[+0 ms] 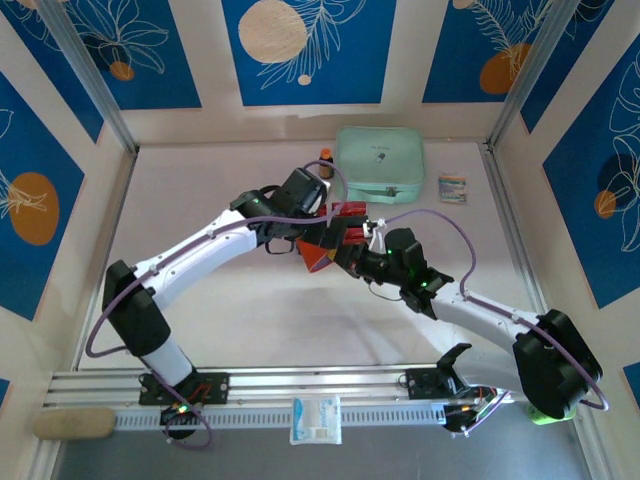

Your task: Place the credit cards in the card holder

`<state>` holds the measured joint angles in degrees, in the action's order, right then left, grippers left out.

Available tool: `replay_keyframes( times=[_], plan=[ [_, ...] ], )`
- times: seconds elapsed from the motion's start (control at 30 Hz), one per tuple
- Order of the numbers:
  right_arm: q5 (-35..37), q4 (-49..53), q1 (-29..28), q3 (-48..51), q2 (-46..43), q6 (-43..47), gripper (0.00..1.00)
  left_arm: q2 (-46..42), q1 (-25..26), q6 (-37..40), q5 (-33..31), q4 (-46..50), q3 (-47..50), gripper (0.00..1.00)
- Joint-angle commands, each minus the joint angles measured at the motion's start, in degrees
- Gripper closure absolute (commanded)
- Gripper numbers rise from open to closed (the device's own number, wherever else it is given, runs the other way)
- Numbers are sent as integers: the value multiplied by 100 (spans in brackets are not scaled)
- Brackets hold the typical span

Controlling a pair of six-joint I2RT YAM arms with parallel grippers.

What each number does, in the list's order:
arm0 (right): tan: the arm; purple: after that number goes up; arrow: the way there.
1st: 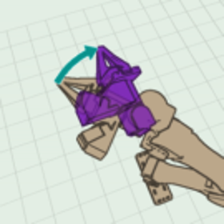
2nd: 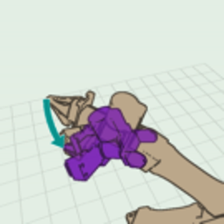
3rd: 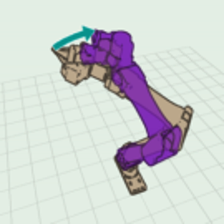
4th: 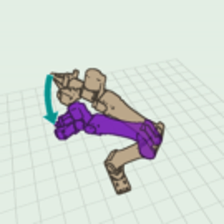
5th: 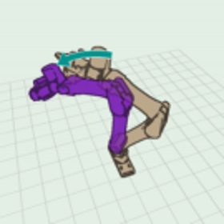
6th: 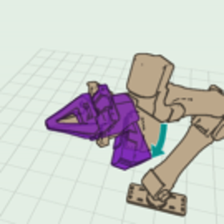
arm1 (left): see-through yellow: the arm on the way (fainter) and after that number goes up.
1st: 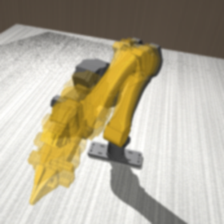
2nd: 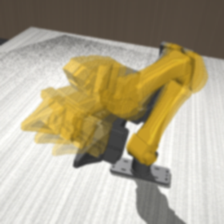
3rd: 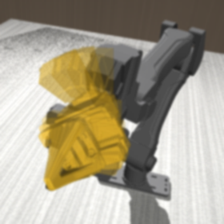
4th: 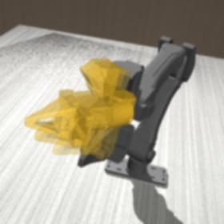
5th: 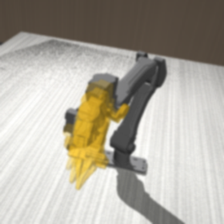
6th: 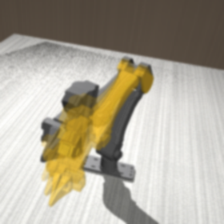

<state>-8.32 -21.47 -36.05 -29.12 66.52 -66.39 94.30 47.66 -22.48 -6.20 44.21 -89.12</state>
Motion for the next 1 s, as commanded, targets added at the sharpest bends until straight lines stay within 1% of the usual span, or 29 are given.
replay_keyframes(
  times=[0.0,0.23,0.4,0.5,0.73,0.97],
  plan=[
    [113,21,2,-6,-131,100,100,101,86,304,-380,476,-185,0],
    [155,42,87,80,-164,65,100,28,93,383,-576,606,98,0],
    [222,108,148,194,-212,29,100,-237,86,432,-919,669,393,0],
    [259,108,180,275,-253,-5,100,-407,86,430,-1009,673,588,0],
    [332,126,169,405,-359,-57,100,-696,86,350,-919,566,1348,0],
    [620,117,-42,511,-369,-118,100,-903,90,201,-804,159,2303,0]
  ],
)
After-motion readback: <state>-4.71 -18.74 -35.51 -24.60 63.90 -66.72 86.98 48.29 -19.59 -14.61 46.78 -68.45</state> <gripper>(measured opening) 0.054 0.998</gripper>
